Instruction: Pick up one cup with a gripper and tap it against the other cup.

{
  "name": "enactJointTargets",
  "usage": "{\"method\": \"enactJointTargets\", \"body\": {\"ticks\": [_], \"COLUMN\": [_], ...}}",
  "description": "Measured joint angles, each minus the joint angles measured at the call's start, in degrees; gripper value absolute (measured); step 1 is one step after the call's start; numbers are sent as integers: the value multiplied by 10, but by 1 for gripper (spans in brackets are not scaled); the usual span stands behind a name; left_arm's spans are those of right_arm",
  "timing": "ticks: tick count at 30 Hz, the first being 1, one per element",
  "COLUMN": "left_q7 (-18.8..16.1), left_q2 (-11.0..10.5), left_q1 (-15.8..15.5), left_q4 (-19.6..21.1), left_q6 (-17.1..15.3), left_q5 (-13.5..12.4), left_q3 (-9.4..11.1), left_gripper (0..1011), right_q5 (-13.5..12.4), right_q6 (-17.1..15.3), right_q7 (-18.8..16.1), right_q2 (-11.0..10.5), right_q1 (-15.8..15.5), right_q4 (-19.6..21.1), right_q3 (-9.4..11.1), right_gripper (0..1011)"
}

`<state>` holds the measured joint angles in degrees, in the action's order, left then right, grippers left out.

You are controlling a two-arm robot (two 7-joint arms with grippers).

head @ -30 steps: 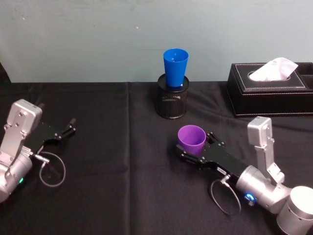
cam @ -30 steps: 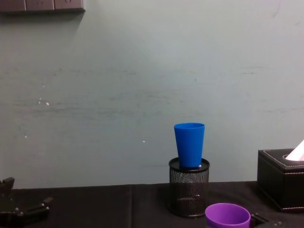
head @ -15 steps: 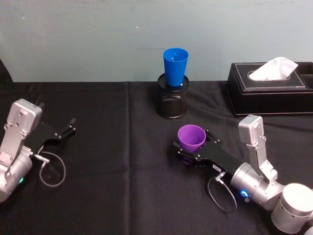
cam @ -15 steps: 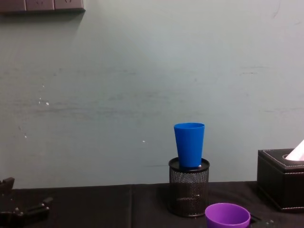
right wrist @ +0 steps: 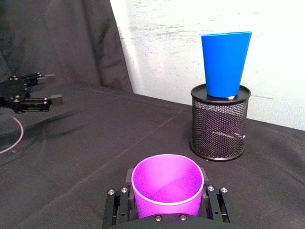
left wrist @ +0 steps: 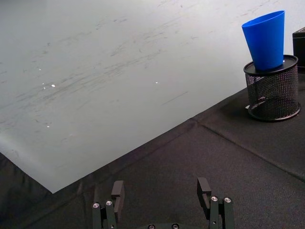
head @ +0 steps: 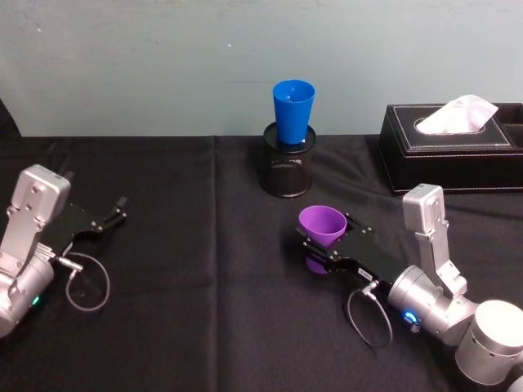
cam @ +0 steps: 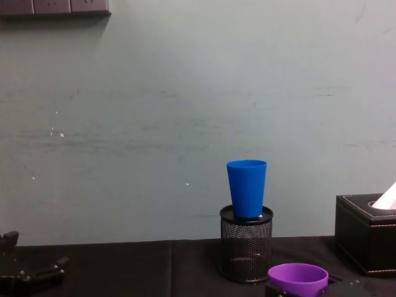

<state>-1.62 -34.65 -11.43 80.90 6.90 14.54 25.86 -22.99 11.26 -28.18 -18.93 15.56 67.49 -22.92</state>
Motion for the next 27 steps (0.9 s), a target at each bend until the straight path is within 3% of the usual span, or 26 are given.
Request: {"method": "enactJointTargets", "body": {"ticks": [6, 19, 27], "left_q7": [0, 0, 0], "left_q2": [0, 0, 0], "left_q1": [0, 0, 0], "left_q4": [0, 0, 0], "left_q6": [0, 0, 0], "left_q5": [0, 0, 0], "left_q3": [0, 0, 0], "left_gripper": [1000, 1000, 1000], "right_q5": [-1, -2, 4], "right_q6": [-17, -63, -65], "right_q7": [-2, 32, 41], "right_q2": [4, 7, 10], "right_q1": [-4, -7, -3], "right_q4": [20, 120, 126], "right_q3": [7, 22, 23], "right_gripper": [734, 734, 734]}}
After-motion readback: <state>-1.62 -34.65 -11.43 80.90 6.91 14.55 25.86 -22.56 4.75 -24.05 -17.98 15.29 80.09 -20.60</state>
